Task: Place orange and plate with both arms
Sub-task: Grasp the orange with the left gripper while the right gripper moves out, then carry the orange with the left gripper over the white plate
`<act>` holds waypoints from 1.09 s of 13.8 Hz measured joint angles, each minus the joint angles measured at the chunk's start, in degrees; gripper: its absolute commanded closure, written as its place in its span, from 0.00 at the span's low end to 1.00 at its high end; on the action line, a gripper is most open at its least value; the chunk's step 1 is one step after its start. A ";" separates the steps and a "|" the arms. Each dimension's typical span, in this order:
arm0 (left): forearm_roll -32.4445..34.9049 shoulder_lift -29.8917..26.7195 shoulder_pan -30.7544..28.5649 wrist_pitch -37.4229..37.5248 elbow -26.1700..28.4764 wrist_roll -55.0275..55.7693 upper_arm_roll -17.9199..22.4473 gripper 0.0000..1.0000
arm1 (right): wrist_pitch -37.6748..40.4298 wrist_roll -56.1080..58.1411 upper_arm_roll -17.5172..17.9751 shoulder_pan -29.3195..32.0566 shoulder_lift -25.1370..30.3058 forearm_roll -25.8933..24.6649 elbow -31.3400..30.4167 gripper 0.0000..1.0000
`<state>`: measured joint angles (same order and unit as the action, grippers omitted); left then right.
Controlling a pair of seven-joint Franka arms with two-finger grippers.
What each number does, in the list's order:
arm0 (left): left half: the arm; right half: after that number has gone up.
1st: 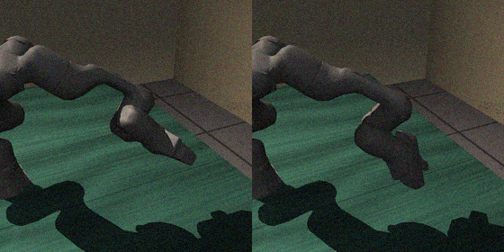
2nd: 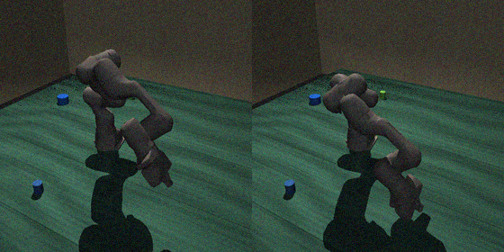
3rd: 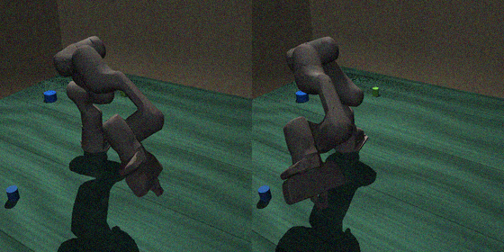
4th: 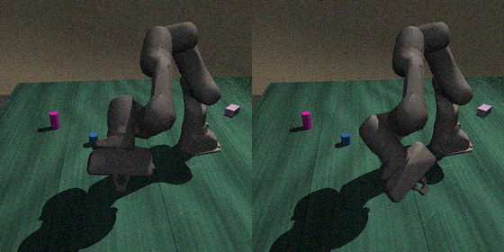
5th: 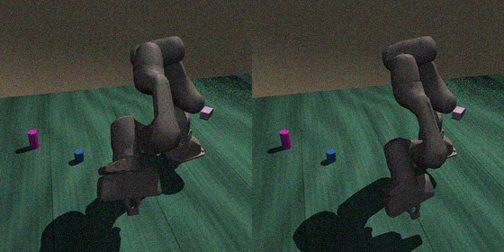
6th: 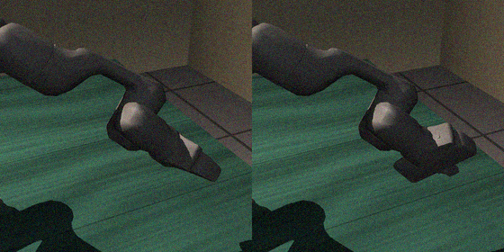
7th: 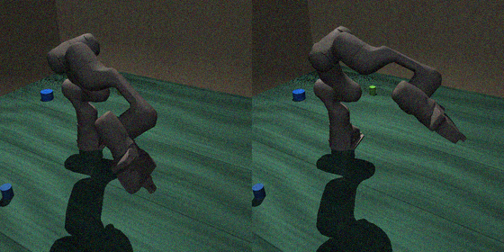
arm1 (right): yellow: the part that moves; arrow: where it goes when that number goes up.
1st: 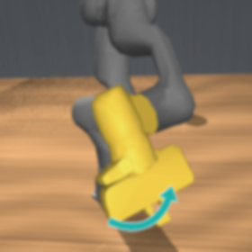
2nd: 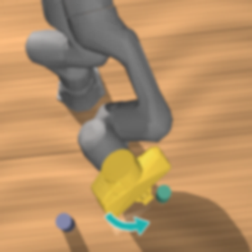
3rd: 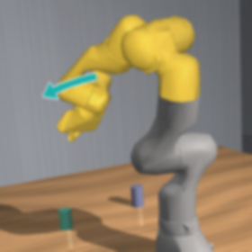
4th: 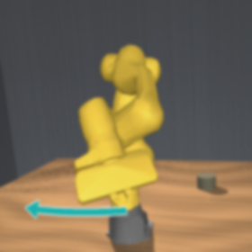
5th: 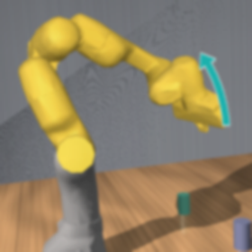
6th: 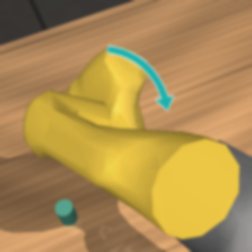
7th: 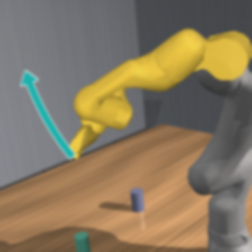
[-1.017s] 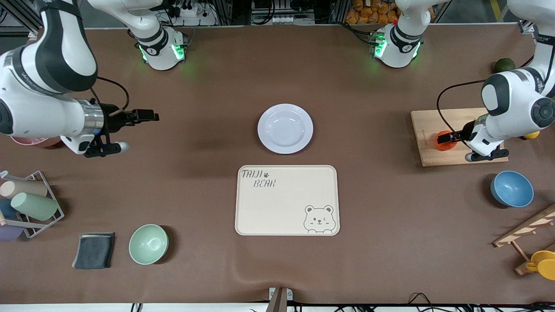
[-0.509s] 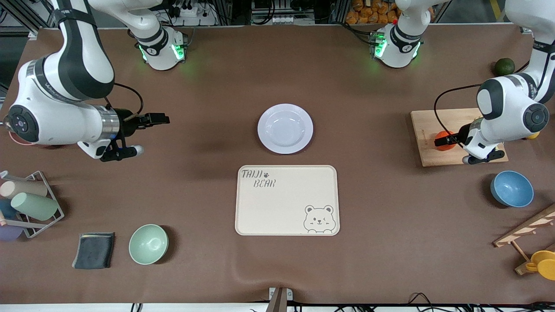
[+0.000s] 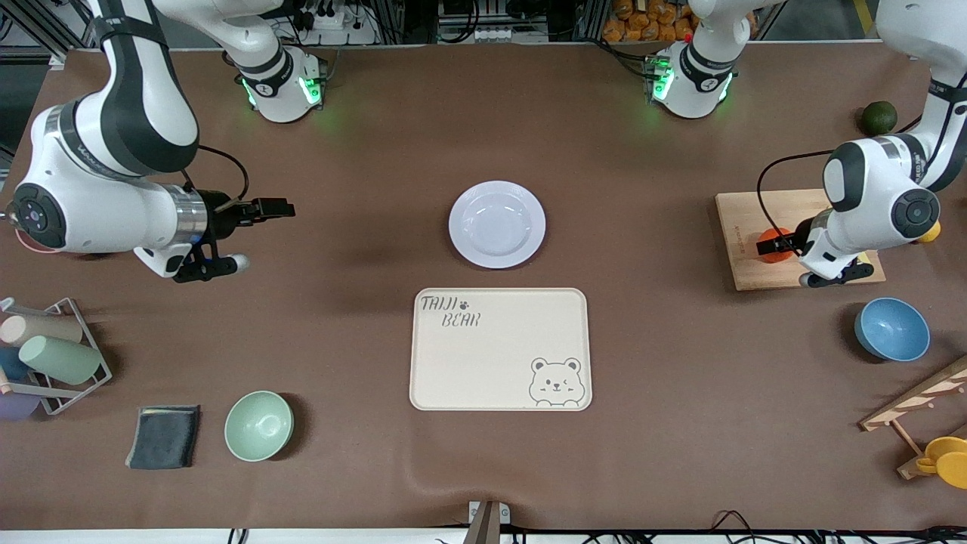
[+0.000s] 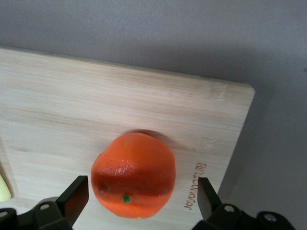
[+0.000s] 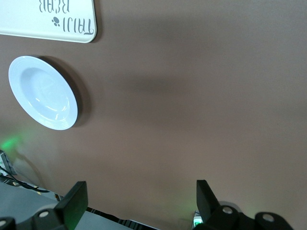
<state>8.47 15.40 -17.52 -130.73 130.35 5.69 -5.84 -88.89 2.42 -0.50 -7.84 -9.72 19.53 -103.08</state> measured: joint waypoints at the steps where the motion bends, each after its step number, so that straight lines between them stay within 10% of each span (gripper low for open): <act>1: 1.03 0.74 0.00 -0.40 0.00 0.02 0.00 0.00 | 0.00 0.00 -0.01 0.00 -0.01 0.00 0.00 0.00; 3: 1.76 2.13 -0.01 -1.03 -0.02 0.05 0.01 0.00 | 0.00 0.00 -0.01 0.00 -0.03 0.00 -0.01 0.00; 5: 1.78 2.89 0.00 -1.41 -0.11 0.05 0.01 0.59 | 0.00 0.00 -0.01 0.00 -0.03 0.00 -0.01 0.00; 8: 1.88 2.92 0.00 -1.38 -0.38 0.01 -0.02 0.94 | 0.00 0.00 -0.01 0.00 -0.03 0.00 0.00 0.00; 15: 1.95 2.69 0.64 6.08 -10.54 0.79 -9.87 1.00 | 0.00 0.00 0.00 0.00 -0.03 0.00 -0.01 0.00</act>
<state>10.42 18.10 -16.87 -124.65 119.80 6.48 -15.71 -88.88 2.42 -0.50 -7.84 -9.75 19.53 -103.09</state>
